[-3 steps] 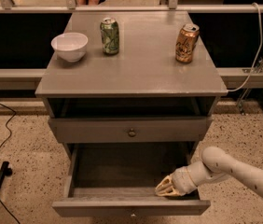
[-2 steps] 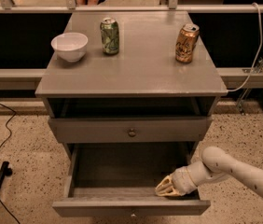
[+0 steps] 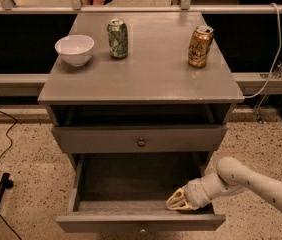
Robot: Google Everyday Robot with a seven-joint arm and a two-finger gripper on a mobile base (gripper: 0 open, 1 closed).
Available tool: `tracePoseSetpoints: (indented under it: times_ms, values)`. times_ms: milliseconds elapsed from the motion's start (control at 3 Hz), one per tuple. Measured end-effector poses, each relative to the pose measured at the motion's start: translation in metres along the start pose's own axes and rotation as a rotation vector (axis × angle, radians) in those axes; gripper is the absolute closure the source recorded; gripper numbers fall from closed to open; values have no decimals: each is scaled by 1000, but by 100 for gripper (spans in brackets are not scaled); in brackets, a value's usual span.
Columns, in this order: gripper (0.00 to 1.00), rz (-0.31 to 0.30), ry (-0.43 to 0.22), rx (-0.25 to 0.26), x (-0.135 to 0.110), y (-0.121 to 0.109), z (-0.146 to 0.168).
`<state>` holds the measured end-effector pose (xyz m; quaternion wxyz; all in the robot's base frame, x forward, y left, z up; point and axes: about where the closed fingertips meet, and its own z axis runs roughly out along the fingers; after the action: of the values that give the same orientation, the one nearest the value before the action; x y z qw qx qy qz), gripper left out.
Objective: Open middle drawer
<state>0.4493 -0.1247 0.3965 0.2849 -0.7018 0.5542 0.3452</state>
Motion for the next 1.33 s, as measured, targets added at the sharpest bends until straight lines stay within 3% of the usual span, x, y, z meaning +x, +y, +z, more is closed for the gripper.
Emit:
tracePoseSetpoints:
  times_ms: [333,667,1000,1333]
  values:
    - [27,0,0,0,0,0,0]
    - [30,7,-9,2,3,-1,-1]
    - [61,9,-15,1,3,-1,-1]
    - [84,25,-72,-6,5,0,-2]
